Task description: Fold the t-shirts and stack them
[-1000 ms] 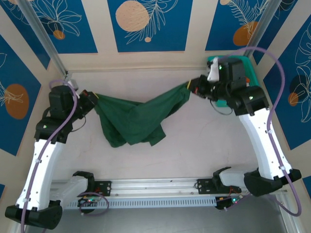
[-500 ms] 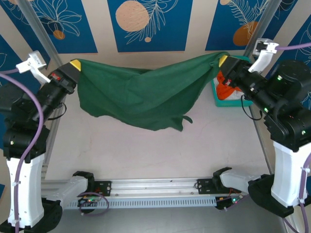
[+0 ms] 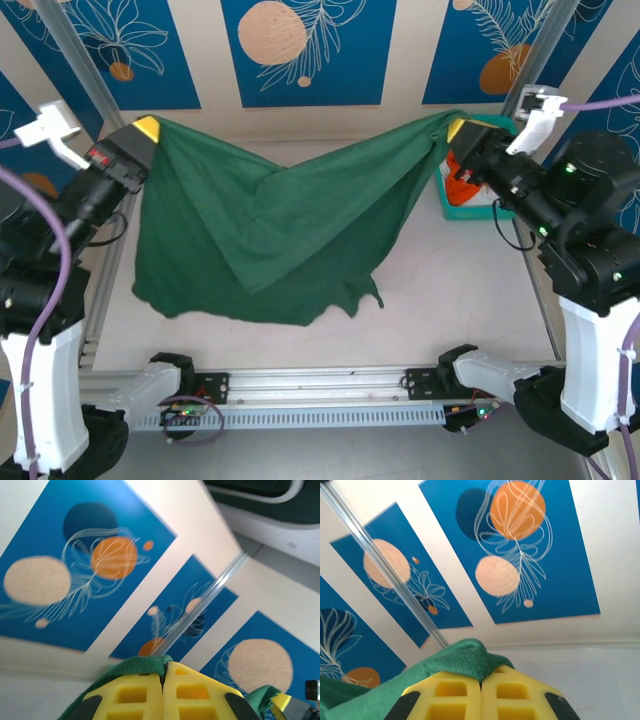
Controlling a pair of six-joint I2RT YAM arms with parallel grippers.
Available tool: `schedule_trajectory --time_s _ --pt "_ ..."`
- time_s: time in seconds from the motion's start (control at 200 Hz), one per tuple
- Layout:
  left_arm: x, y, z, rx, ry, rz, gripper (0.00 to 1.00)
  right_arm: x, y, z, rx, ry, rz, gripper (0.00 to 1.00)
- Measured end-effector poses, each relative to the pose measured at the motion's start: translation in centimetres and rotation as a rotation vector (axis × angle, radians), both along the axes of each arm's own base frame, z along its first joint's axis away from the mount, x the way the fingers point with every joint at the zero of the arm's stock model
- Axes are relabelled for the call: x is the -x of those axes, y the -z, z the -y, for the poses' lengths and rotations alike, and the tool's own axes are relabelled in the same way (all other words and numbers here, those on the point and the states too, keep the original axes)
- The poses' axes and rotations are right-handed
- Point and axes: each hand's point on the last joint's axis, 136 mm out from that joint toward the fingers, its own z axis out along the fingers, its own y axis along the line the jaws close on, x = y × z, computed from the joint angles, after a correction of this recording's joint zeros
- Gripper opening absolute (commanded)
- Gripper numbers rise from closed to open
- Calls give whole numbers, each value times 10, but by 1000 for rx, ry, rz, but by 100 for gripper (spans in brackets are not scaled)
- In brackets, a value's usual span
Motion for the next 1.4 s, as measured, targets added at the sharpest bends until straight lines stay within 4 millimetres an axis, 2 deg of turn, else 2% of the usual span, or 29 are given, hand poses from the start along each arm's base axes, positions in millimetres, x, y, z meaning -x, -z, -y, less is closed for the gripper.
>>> schedule_trajectory --time_s 0.165,0.24,0.315,0.345,0.405,0.445,0.5,0.565,0.645,0.7,0.755,0.825,0.885,0.925,0.96,0.98,1.045,1.08,1.145,1.195,1.25,1.335,1.4 --pt "-73 66 10 -20 -7 -241 0 -49 38 -17 41 4 -109 0" --pt "-114 99 16 -40 -8 -349 0 -83 62 -26 58 -3 -176 0" --pt "-151 122 22 -64 -9 -431 0 -118 80 -38 61 -30 -231 0" --pt "-163 125 23 -79 -7 -448 0 -134 87 -43 58 -44 -252 0" --pt "-186 117 27 -108 0 -442 0 -163 89 -52 41 -70 -271 0" --pt "-197 101 29 -126 4 -406 0 -183 86 -56 25 -84 -270 0" --pt "-203 72 31 -144 8 -329 0 -203 75 -61 7 -102 -248 0" --pt "-192 36 30 -158 7 -222 0 -214 55 -64 -8 -120 -195 0" --pt "-161 2 26 -165 6 -121 0 -208 34 -65 -16 -145 -139 0" --pt "-135 -5 22 -169 3 -88 0 -194 23 -64 -18 -164 -120 0" --pt "-108 1 18 -171 1 -83 0 -178 23 -64 -17 -185 -130 0" --pt "-78 32 12 -171 -5 -120 3 -157 38 -62 -11 -206 -179 0" --pt "-59 78 7 -168 -13 -208 17 -142 62 -61 -4 -217 -241 1" --pt "-47 111 2 -164 -28 -274 17 -133 86 -59 2 -220 -297 6" --pt "-39 143 -3 -166 -45 -347 17 -127 108 -58 9 -219 -347 19" --pt "-34 163 -6 -168 -58 -394 21 -123 125 -56 13 -215 -390 31" --pt "-19 225 -19 -181 -119 -555 51 -112 180 -51 36 -194 -519 56" --pt "-10 254 -28 -185 -162 -635 58 -107 211 -46 52 -173 -600 64" --pt "7 299 -44 -209 -241 -768 71 -99 261 -35 76 -127 -743 69" --pt "17 315 -54 -216 -297 -823 75 -92 290 -24 99 -80 -838 70" --pt "23 319 -64 -239 -346 -837 77 -83 314 -8 104 -15 -929 72" --pt "23 315 -74 -256 -403 -828 77 -76 334 16 81 83 -1004 76" --pt "15 313 -74 -269 -402 -822 77 -70 340 30 48 144 -1027 75"
